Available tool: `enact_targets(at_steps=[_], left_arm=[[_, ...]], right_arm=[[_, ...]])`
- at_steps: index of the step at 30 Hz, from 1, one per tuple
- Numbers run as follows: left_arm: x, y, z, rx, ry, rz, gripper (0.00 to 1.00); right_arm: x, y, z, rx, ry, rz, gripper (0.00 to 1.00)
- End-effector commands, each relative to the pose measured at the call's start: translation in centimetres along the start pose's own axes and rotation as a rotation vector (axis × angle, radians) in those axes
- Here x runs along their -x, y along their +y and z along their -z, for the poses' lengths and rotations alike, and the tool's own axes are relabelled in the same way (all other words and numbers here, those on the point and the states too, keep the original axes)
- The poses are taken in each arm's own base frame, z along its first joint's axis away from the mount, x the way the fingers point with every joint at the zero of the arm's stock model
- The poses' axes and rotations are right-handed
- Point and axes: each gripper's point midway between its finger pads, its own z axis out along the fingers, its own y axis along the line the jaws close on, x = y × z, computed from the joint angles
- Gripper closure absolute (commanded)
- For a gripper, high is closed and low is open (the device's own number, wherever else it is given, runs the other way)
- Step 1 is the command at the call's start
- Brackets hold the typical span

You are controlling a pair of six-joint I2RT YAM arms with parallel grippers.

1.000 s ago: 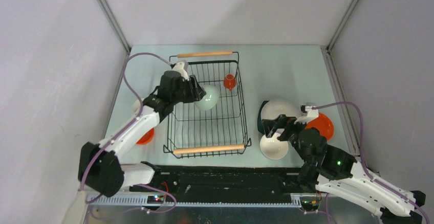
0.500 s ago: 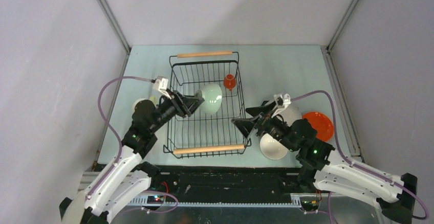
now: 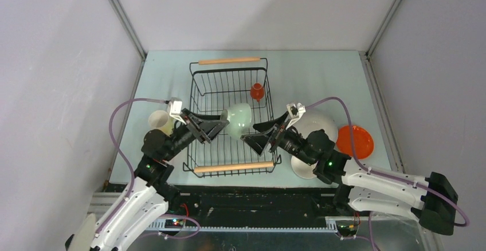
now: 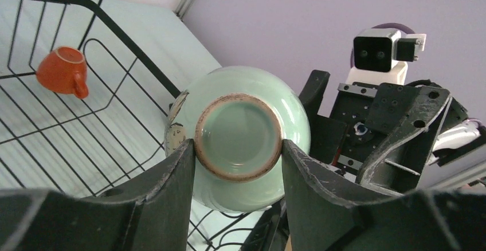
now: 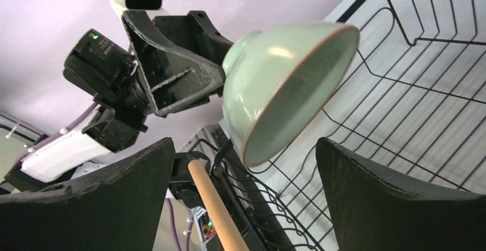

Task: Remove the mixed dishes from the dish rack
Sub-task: Place the bowl at the center of the board.

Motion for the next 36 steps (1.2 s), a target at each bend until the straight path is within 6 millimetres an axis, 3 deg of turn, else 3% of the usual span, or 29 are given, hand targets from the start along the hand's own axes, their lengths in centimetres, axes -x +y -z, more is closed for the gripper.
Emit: enact_targets(at_steps=[1, 15, 17, 19, 20, 22, 26, 29, 32, 36], left_arm=[[2.6, -3.9, 0.1, -0.157, -0.094, -0.004, 1.0], [1.6, -4.6, 0.3, -0.209, -0.093, 0.038, 1.0], [1.3, -4.6, 0.3, -0.214, -0.086, 0.042, 1.0], [1.2, -4.6, 0.3, -0.215, -0.083, 0.043, 1.0], [1.1, -4.6, 0.2, -0.213, -0.082, 0.045, 1.0], [0.9, -4.4, 0.1, -0.208, -0.075, 0.049, 1.0], [0.7, -4.3, 0.0, -0.204, -0.065, 0.054, 1.0], [0.7, -4.0, -0.1, -0.188, -0.071, 0.055, 0.99], [0.6, -3.7, -0.1, -0.168, -0.066, 0.058, 0.91], [0.5, -3.4, -0.1, -0.149, -0.06, 0.046, 0.66]], right_arm=[[2.0, 2.9, -0.9, 0.106, -0.085, -0.061, 0.05], [1.7, 5.2, -1.8, 0.204, -0.116, -0.122, 0.23], [1.9, 5.2, -2.1, 0.205, -0.139, -0.136, 0.34], [2.0, 4.7, -2.5, 0.186, -0.156, -0.153, 0.55], [2.2, 4.5, -2.6, 0.173, -0.169, -0.168, 0.71], [2.3, 4.2, -2.8, 0.16, -0.178, -0.185, 0.85], [2.2, 4.2, -2.9, 0.166, -0.18, -0.195, 1.0], [2.4, 4.5, -2.8, 0.176, -0.185, -0.185, 1.0], [2.4, 4.7, -2.6, 0.182, -0.179, -0.177, 1.0], [2.5, 5.1, -2.3, 0.203, -0.174, -0.151, 1.0]])
